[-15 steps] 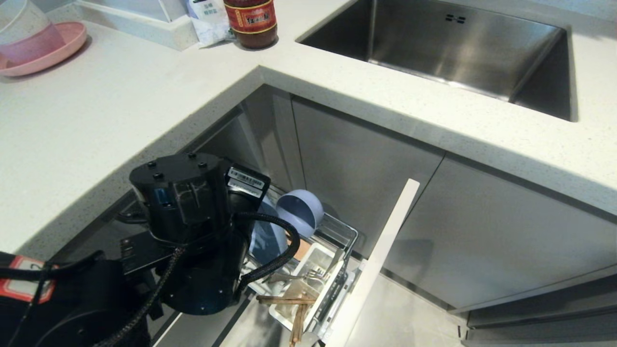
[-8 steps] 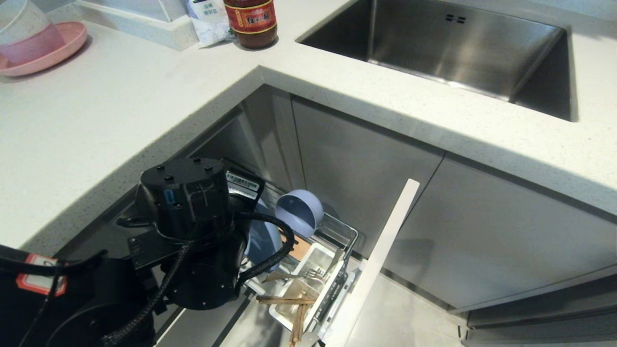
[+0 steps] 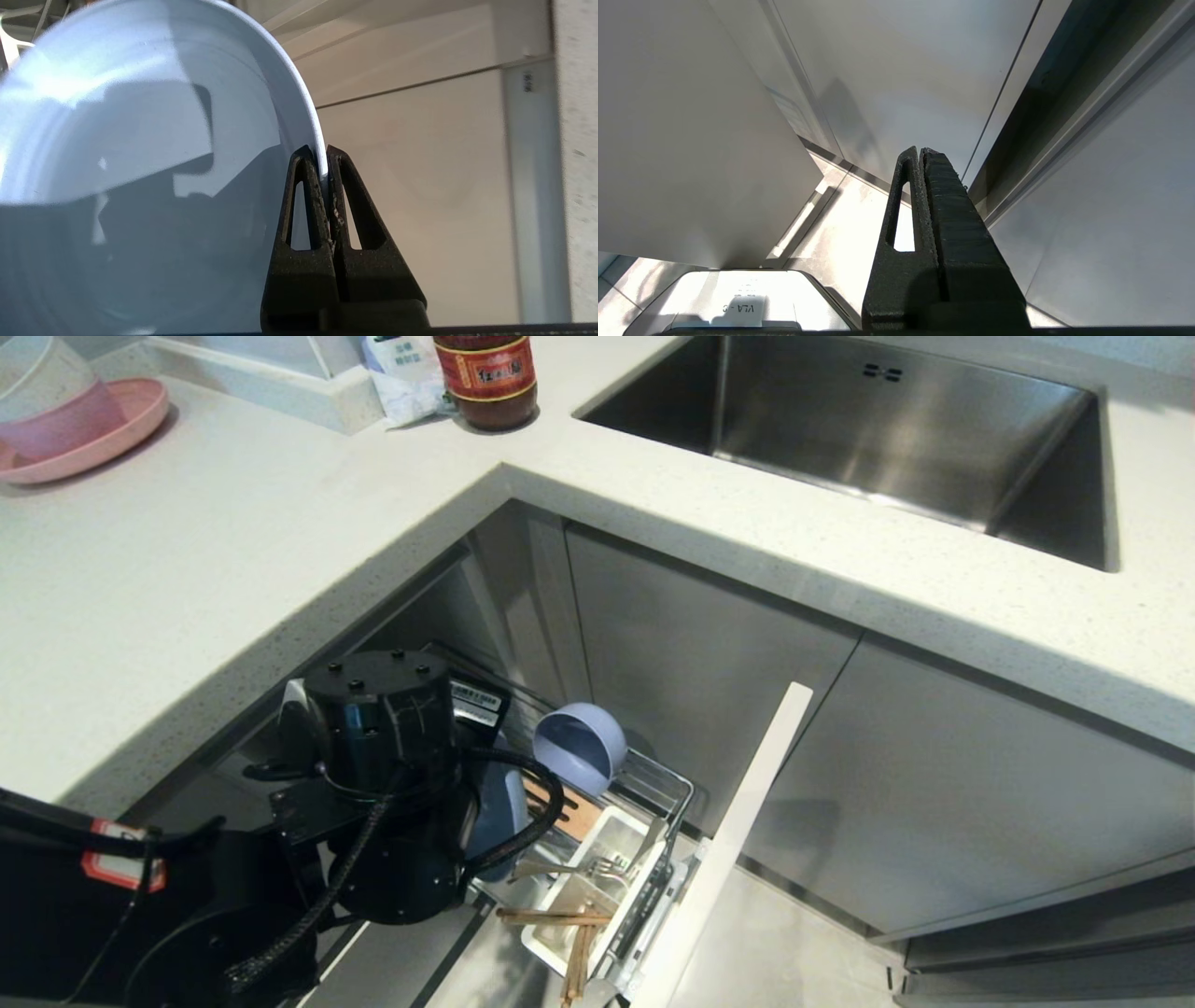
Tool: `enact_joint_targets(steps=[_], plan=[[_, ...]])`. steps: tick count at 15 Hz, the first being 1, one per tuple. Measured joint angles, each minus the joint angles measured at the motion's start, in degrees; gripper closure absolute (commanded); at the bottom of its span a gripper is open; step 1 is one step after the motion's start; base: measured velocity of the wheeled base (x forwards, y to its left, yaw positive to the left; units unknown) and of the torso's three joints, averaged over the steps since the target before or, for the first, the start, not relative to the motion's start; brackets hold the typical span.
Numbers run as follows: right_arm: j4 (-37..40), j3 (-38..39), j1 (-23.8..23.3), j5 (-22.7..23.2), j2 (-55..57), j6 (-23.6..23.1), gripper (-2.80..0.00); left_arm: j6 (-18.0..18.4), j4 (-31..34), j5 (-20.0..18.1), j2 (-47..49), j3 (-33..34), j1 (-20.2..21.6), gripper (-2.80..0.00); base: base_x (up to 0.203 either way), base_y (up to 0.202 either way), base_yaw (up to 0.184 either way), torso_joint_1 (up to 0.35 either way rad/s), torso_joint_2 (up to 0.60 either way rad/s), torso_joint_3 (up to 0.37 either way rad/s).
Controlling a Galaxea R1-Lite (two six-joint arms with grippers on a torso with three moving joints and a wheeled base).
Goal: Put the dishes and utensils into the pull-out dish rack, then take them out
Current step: Pick up the plate and place it in the cupboard
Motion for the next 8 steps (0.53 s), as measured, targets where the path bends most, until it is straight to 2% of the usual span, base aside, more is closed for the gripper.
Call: enact_joint_targets(steps=[8], plan=[[0.0,0.0,0.0,0.0,0.0,0.0,0.0,-0.3,0.0,-0.2,0.9,-0.2,0.8,0.0,0.0,0.0,0.0,0.0,0.0,0.0]])
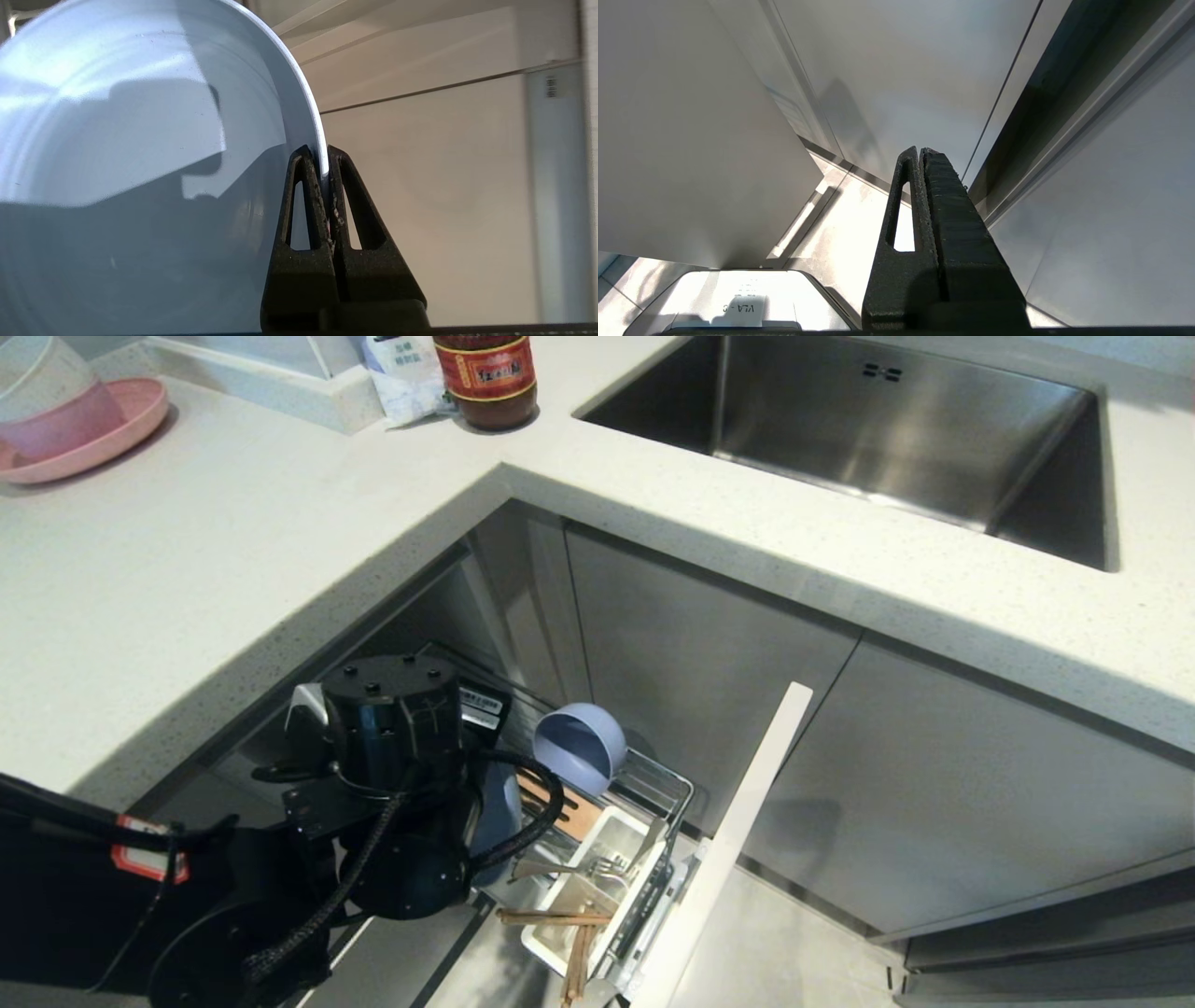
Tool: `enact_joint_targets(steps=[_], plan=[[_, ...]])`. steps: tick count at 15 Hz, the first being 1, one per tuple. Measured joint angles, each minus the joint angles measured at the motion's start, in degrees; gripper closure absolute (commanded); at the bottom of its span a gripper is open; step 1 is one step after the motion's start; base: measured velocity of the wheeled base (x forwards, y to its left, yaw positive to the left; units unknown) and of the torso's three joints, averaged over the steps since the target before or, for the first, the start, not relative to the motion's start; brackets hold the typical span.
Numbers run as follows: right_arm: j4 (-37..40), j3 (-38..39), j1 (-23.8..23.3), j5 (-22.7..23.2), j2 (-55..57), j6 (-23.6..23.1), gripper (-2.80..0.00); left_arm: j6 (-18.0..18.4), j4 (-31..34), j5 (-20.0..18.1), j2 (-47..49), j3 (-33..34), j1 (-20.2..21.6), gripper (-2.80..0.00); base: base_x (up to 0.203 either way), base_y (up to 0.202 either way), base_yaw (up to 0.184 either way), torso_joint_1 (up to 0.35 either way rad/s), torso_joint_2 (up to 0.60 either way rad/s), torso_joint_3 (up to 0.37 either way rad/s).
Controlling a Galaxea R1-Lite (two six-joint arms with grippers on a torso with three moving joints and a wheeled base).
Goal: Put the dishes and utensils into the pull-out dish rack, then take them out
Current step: Pick up the plate and place it in the cupboard
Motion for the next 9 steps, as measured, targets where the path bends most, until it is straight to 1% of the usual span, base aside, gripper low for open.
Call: enact_joint_targets(steps=[4,6,9], plan=[[0.0,0.0,0.0,0.0,0.0,0.0,0.0,1.9,-0.4,-0.9,-2.9,-0.8,-0.7,0.0,0.0,0.0,0.0,0.0,0.0,0.0],[0.0,0.0,0.0,0.0,0.0,0.0,0.0,2.0,-0.5,-2.1,-4.7,-0.9,-0.9,0.0,0.0,0.0,0.0,0.0,0.0,0.0],[0.0,0.0,0.0,0.0,0.0,0.0,0.0,1.6,-1.9,-2.2,-5.9,-0.8,-0.8,0.0,0.0,0.0,0.0,0.0,0.0,0.0]])
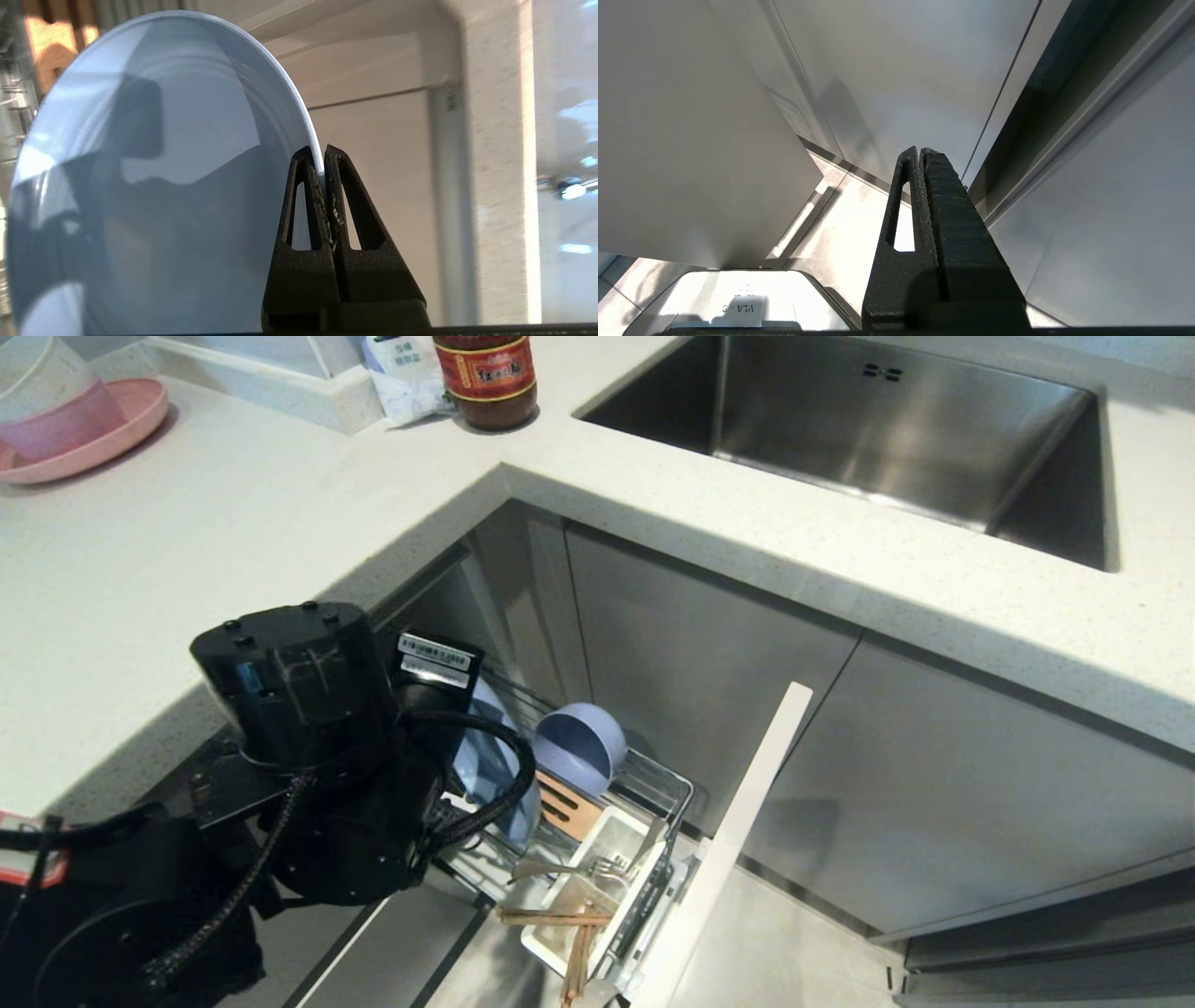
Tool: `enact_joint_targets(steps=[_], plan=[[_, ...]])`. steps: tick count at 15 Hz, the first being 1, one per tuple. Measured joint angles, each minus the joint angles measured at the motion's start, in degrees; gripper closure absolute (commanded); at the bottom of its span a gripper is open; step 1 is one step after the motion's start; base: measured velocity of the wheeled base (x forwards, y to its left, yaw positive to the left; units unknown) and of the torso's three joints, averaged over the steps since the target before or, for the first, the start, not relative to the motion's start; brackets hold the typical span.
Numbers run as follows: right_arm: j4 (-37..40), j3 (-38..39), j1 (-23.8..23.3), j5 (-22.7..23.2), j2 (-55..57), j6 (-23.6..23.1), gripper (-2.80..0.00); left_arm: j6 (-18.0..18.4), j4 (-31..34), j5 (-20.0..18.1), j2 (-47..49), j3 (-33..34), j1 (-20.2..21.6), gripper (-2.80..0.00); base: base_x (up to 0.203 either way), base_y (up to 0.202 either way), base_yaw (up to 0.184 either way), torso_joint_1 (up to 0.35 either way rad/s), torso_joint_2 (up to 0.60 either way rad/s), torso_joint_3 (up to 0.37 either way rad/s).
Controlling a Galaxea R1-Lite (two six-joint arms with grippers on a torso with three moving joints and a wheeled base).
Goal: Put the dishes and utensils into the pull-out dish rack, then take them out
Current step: Pick up the plate and place it in the cupboard
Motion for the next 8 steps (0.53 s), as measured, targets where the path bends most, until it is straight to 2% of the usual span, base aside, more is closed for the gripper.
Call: enact_joint_targets(steps=[8], plan=[[0.0,0.0,0.0,0.0,0.0,0.0,0.0,-2.7,0.0,0.3,1.5,1.2,1.6,0.0,0.0,0.0,0.0,0.0,0.0,0.0]])
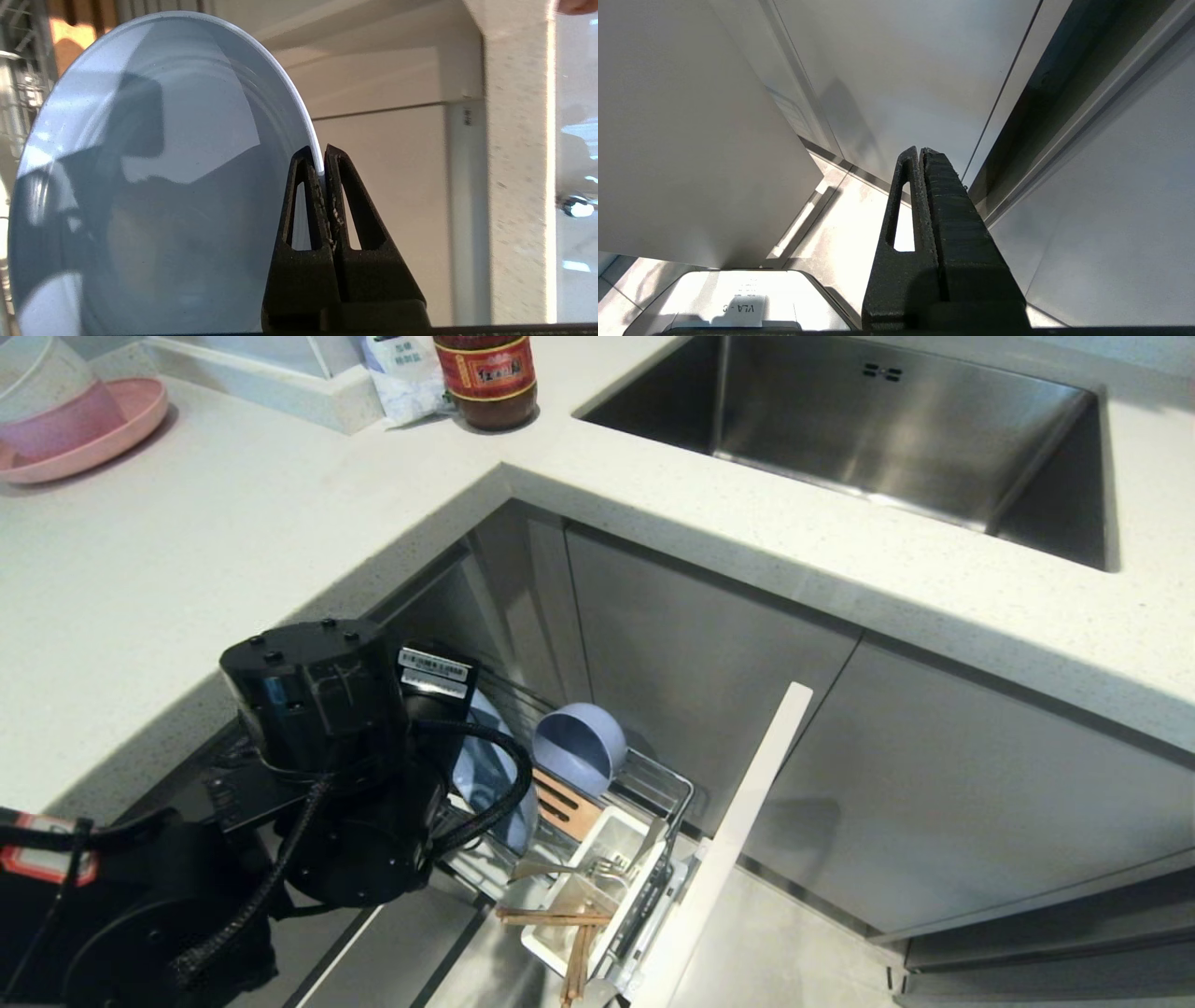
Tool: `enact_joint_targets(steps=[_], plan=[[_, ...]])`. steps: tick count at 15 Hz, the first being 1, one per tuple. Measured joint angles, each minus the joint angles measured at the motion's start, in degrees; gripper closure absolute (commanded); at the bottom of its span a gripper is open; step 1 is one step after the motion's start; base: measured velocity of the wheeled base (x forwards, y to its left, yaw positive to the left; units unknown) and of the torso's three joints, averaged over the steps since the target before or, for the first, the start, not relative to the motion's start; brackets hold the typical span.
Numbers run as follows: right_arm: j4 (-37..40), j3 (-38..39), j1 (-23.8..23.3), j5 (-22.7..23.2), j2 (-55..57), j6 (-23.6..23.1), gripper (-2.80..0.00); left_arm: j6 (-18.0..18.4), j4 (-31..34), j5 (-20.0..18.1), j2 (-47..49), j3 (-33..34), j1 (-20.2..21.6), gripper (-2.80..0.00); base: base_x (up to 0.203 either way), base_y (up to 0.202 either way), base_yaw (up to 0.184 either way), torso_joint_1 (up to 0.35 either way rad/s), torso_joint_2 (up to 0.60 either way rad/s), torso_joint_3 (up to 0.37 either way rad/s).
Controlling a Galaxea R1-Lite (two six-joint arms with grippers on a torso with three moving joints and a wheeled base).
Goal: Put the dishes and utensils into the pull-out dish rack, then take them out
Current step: Pick up the plate and place it in the cupboard
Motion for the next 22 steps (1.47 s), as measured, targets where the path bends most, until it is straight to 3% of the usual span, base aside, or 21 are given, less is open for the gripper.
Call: enact_joint_targets(steps=[11,22], plan=[[0.0,0.0,0.0,0.0,0.0,0.0,0.0,-4.1,3.0,0.1,3.2,0.7,1.9,0.0,0.0,0.0,0.0,0.0,0.0,0.0],[0.0,0.0,0.0,0.0,0.0,0.0,0.0,-4.3,3.9,0.1,5.5,0.5,4.0,0.0,0.0,0.0,0.0,0.0,0.0,0.0]])
